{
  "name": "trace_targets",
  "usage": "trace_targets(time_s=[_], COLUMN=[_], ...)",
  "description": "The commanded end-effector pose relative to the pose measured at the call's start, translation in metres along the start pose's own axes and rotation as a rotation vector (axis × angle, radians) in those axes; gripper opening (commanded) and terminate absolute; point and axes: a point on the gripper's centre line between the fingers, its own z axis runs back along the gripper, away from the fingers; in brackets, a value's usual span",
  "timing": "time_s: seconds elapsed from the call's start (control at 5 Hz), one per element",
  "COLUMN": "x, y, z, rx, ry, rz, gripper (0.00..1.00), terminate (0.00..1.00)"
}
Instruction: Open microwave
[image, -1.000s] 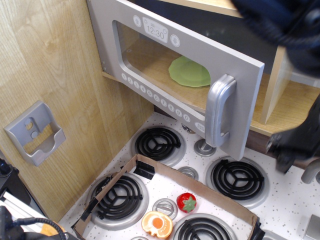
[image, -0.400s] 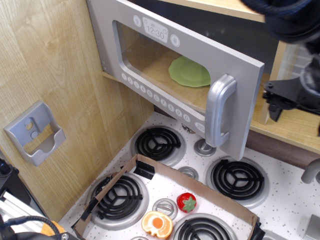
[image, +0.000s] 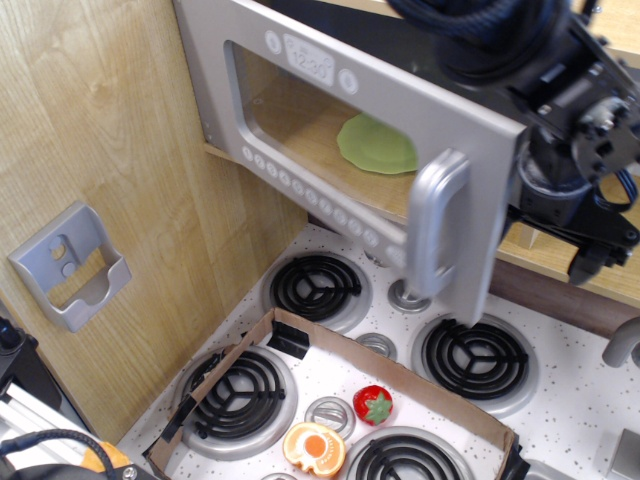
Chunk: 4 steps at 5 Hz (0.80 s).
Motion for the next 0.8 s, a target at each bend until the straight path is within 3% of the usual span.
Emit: trace_targets(time_s=[0.0, 0.4, 0.6], x=[-0.027, -0.081, -0.098], y=[-0.002, 0.007, 0.033], z=[0.035, 0.047, 0.041], rx=[0.017, 0.083, 0.130], ry=[0.028, 0.090, 0.121], rz=[0.143, 0.327, 0.329], gripper=[1.00, 1.00, 1.00], terminate=[0.00, 0.00, 1.00])
